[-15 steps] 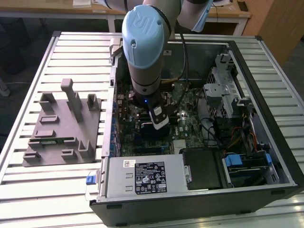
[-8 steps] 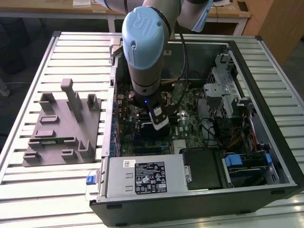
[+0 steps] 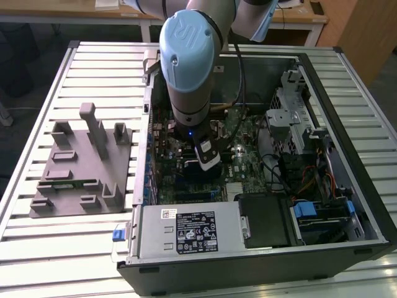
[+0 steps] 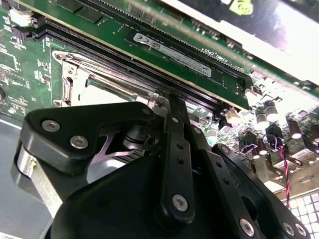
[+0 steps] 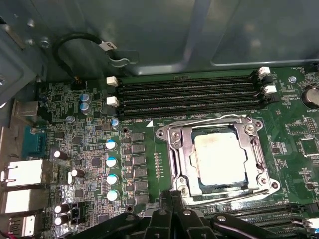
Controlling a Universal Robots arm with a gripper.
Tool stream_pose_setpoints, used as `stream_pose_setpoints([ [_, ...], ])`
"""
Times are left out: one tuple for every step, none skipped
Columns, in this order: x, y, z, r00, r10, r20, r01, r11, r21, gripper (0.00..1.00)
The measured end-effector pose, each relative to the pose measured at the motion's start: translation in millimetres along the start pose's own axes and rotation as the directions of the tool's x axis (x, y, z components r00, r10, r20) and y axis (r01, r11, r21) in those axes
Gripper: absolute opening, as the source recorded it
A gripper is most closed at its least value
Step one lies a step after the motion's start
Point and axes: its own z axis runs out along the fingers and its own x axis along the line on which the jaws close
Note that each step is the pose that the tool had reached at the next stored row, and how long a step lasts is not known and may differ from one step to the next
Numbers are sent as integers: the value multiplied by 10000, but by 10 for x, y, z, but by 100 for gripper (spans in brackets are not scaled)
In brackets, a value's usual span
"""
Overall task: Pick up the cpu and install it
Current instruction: 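Install the second cpu locking lever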
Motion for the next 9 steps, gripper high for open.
stream_pose_setpoints([
  [0, 0, 0, 10000, 0, 0, 0, 10000, -1, 11],
  [0, 0, 0, 10000, 0, 1, 0, 10000, 1, 11],
  [0, 3, -9, 10000, -1, 0, 1, 10000, 3, 11],
  [-2, 10, -25, 10000, -1, 3, 1, 10000, -3, 11],
  [-3, 18, -44, 10000, -1, 3, 1, 10000, -4, 11],
  [-4, 26, -70, 10000, -1, 2, 1, 10000, 0, 11],
  [-5, 36, -99, 10000, 0, 1, 0, 10000, 2, 11],
  [-6, 47, -128, 10000, 0, 1, 0, 10000, 2, 11],
  [-8, 59, -162, 10000, 0, 2, 0, 10000, 2, 11],
])
